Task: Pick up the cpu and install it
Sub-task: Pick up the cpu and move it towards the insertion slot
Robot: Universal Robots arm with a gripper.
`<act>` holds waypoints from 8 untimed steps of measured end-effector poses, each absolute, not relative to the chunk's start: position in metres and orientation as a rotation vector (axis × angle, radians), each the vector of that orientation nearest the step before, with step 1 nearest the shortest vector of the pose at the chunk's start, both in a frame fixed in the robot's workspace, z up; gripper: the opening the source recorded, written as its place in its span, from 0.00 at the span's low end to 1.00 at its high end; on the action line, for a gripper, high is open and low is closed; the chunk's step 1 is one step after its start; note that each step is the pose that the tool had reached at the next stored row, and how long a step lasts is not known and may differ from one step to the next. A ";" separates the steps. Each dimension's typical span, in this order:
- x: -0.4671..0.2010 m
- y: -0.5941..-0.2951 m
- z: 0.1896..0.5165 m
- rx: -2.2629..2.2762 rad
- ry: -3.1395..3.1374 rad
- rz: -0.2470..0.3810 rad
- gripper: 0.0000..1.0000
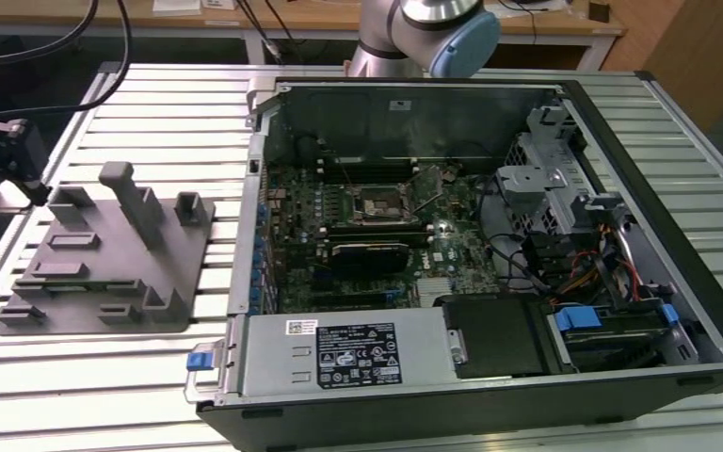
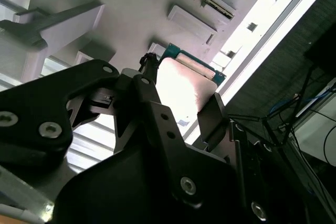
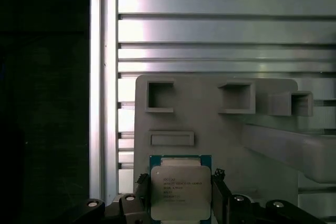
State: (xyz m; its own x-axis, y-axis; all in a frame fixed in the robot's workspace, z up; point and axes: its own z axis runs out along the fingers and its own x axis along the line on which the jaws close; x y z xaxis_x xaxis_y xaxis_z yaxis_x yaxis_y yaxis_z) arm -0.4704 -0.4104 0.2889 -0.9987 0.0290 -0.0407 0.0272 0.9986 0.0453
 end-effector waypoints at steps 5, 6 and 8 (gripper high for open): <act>-0.470 -0.410 0.295 0.044 3.098 0.069 0.55; -0.470 -0.410 0.297 0.044 3.098 0.069 0.55; -0.470 -0.410 0.299 0.044 3.098 0.069 0.55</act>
State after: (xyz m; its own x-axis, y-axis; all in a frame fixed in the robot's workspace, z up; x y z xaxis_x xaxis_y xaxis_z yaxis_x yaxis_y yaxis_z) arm -0.4704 -0.4104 0.2990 -0.9987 0.0290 -0.0421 0.0271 0.9986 0.0453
